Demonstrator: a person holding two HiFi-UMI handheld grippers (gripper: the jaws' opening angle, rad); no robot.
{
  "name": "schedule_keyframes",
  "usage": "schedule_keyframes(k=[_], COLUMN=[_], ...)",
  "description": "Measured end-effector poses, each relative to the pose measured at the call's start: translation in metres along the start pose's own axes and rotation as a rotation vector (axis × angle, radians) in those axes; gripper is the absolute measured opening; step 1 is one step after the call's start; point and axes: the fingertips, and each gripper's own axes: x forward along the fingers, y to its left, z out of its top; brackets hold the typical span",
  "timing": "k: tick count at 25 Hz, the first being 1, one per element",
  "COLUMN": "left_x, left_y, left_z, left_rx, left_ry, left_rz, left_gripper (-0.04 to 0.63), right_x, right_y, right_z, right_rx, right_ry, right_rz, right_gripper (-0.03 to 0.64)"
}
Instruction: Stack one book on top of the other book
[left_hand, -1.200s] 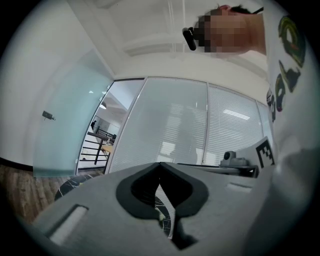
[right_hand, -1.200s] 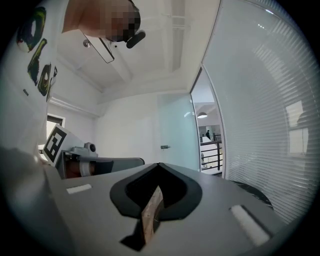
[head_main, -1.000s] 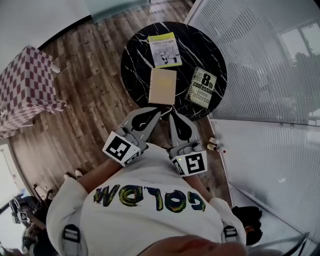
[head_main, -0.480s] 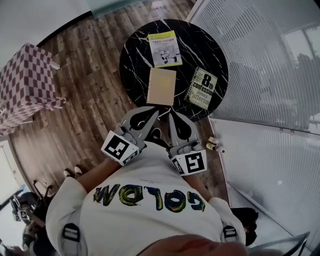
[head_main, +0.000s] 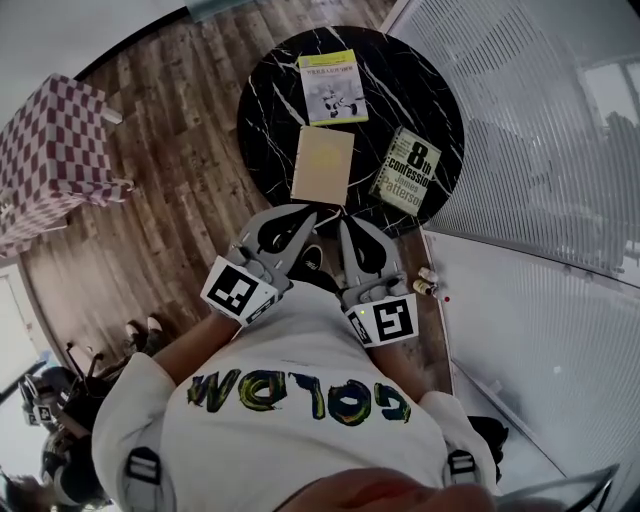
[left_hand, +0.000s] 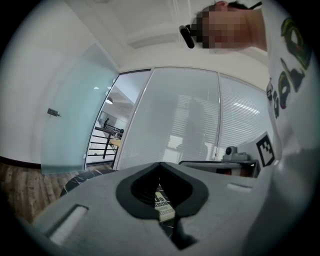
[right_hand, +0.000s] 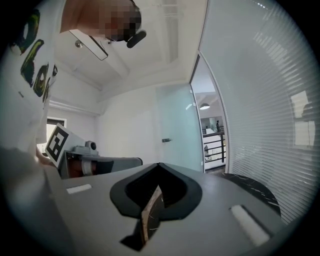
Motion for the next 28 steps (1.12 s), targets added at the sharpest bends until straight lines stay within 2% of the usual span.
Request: schedule_keyframes(k=[13,20,28], left_x=[0.015,0.022,0.033], left_y=[0.014,0.029,0.057], left_z=[-0.033,-0.048,-0.094], left_rx=[-0.020,-0.022,-0.052], left_ry=[0.056,0.086,0.149], left_rz=[0.023,0.045,0.057], left_gripper=[0.002,0.003,0.018], right_x=[0.007,0.018,0.039], right_y=[-0.019,-0.036,-0.064], right_z=[-0.034,-0.055,-0.103], right_rx=[0.049,0.038,0.056], right_ry=[0.059,0.093,0.153], right_rz=[0.001,-0.022,-0.050], right_gripper=[0.002,0.003,0.058])
